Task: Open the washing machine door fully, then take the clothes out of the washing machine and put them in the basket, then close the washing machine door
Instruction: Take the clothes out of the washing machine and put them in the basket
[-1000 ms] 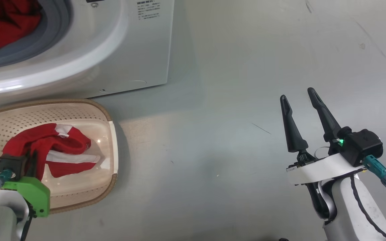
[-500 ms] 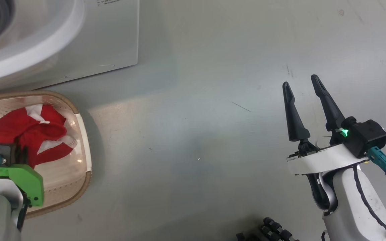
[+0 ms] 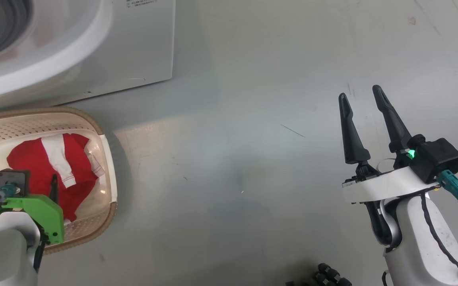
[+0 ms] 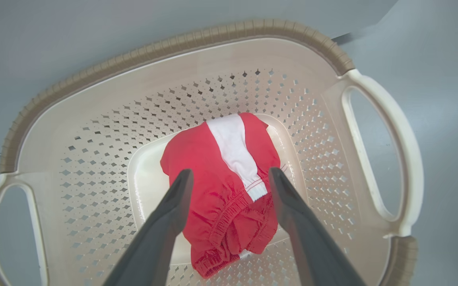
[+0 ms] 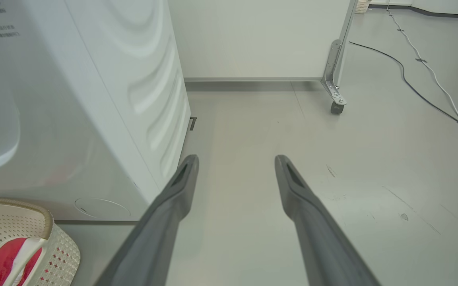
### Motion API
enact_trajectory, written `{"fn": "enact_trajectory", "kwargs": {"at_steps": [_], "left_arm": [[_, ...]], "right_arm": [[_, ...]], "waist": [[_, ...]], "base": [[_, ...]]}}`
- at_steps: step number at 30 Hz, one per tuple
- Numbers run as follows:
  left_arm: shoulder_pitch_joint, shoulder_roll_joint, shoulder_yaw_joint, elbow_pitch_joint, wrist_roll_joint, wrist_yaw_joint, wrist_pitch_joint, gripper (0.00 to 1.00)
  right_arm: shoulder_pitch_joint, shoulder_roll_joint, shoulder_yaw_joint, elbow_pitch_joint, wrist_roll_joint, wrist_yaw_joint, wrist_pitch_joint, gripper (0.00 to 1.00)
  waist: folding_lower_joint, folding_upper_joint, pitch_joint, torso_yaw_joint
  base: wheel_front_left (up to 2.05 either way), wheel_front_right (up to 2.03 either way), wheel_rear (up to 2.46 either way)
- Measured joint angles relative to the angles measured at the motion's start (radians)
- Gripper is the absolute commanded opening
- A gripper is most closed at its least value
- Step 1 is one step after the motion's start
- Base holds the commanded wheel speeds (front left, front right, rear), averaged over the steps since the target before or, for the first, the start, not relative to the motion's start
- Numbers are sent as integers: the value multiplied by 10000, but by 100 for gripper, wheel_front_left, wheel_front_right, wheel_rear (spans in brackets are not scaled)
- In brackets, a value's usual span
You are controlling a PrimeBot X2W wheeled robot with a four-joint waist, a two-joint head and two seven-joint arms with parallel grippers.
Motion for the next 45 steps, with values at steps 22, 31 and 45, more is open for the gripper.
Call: {"fn": "enact_trajectory", "kwargs": {"at_steps": [22,31,45], "left_arm": [[-132,-713,-522,-167,228,-146,-1041,100],[-9,-1085,-387,-1250,35,-211,-1066,100],[1644,-1164,159,-3241,-132,-221,-1066,100]], "right_arm": [[-63,-207,-704,629,-52,17,0,100],[471,-309,-915,842,-50,31,0,100],[1290,-261,-915,965,31,109,0,100]], "waist": [[0,0,-1963,1380],[0,0,-2921,2147],[0,0,-4487,3126]], "base": [[0,0,0],[0,0,0],[0,0,0]]}}
